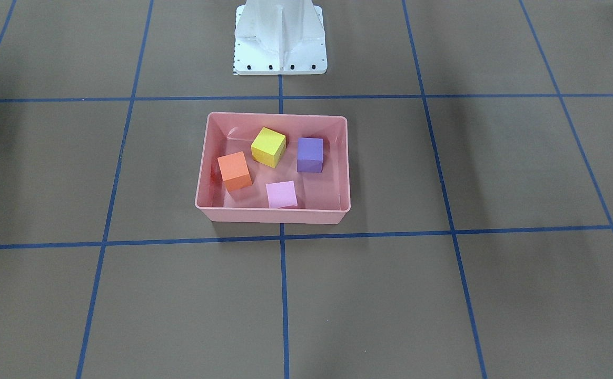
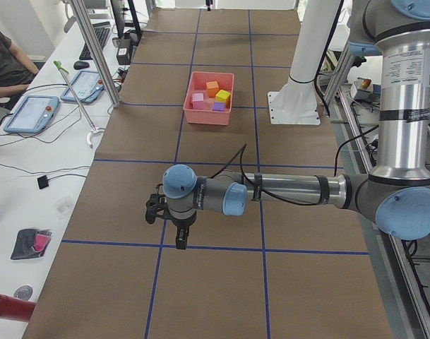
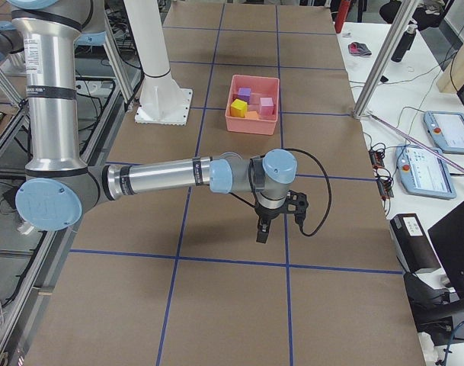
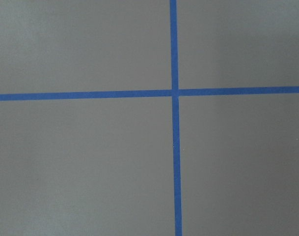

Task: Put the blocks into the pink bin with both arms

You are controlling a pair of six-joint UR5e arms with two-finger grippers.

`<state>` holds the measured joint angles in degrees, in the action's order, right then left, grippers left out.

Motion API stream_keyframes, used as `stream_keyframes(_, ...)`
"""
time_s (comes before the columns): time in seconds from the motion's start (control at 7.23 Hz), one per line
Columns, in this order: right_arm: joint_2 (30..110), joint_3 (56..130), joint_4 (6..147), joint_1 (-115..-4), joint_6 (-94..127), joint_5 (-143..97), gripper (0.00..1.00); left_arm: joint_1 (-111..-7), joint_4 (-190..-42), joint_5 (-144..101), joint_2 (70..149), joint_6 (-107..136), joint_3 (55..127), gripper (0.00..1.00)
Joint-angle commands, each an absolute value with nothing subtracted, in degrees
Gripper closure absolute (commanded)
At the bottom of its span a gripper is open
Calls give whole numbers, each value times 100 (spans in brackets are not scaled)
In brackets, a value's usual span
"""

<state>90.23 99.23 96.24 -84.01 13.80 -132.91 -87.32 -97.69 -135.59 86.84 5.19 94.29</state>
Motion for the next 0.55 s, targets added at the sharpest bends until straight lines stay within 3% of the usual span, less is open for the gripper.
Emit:
stream_keyframes(0.0, 8974, 9757, 9615, -8394, 1397, -13298, 1, -8806, -9791, -13632, 8597, 510, 9562, 0)
stream_keyframes(0.41, 9017, 9730, 9615, -8394, 1389, -13315, 1, -8833, -9782, -13509, 8473, 510, 9721, 0)
